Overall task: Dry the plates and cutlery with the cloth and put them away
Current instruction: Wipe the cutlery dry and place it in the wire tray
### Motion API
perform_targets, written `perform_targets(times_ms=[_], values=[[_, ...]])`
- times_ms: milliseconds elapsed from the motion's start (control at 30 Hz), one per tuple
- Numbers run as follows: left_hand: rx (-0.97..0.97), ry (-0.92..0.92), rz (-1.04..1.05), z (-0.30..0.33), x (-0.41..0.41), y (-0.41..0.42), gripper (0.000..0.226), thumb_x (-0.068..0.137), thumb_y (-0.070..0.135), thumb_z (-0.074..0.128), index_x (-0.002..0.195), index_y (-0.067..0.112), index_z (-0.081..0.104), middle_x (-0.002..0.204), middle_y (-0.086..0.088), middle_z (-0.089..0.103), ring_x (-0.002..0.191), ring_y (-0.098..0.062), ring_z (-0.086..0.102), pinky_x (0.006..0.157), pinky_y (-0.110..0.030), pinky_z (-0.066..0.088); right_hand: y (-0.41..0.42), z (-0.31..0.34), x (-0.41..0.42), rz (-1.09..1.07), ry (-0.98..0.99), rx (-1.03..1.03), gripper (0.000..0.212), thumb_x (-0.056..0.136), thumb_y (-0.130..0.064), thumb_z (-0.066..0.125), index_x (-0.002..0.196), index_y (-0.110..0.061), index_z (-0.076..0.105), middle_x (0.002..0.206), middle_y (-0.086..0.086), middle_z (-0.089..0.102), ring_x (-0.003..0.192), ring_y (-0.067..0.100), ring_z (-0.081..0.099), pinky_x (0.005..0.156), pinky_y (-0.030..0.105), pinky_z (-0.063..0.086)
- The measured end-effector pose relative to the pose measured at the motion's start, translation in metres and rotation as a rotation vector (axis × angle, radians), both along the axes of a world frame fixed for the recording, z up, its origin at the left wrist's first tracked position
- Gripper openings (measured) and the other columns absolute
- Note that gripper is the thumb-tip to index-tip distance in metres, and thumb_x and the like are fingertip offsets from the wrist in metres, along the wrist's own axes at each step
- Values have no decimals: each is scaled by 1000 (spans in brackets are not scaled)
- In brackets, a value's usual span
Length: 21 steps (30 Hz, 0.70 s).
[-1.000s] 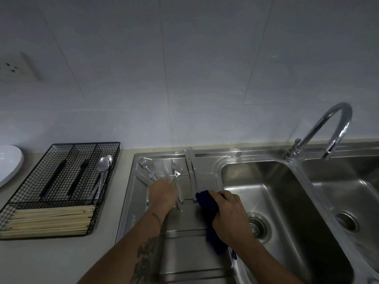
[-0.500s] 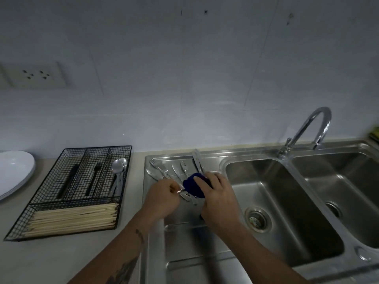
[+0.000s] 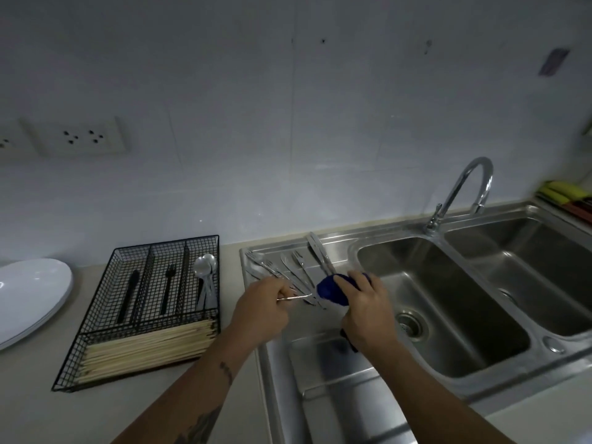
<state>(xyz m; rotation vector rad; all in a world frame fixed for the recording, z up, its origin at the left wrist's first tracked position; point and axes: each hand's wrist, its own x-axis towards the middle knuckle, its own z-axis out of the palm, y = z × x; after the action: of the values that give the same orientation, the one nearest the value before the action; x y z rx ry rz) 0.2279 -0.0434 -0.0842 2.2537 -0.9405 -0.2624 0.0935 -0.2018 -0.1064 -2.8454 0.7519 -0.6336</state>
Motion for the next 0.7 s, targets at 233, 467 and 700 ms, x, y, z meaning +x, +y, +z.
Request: perform_targets(times_ms=[233, 467, 700], values=[[22, 15, -14, 4, 12, 11, 21, 89, 10, 58, 90, 23, 74, 88, 10, 64, 79, -11, 61, 72, -27, 50, 15, 15, -7, -126, -241, 67, 67, 59, 11, 65, 123, -10, 62, 122, 13, 60, 109, 34, 51, 90, 43, 48], [-23, 198, -25, 13, 14, 1, 34, 86, 8, 60, 61, 32, 63, 66, 17, 60, 66, -6, 54, 61, -23, 36, 16, 8, -8, -20, -117, -10, 72, 54, 3, 72, 122, -16, 63, 131, 10, 55, 116, 32, 48, 91, 45, 50], [-65, 266, -51, 12, 8, 5, 25, 87, 6, 58, 67, 20, 66, 65, 11, 58, 59, 0, 50, 57, -19, 36, 23, 9, 2, 60, -199, 153, 67, 65, 7, 65, 128, -15, 60, 131, 5, 54, 117, 25, 48, 100, 36, 43]])
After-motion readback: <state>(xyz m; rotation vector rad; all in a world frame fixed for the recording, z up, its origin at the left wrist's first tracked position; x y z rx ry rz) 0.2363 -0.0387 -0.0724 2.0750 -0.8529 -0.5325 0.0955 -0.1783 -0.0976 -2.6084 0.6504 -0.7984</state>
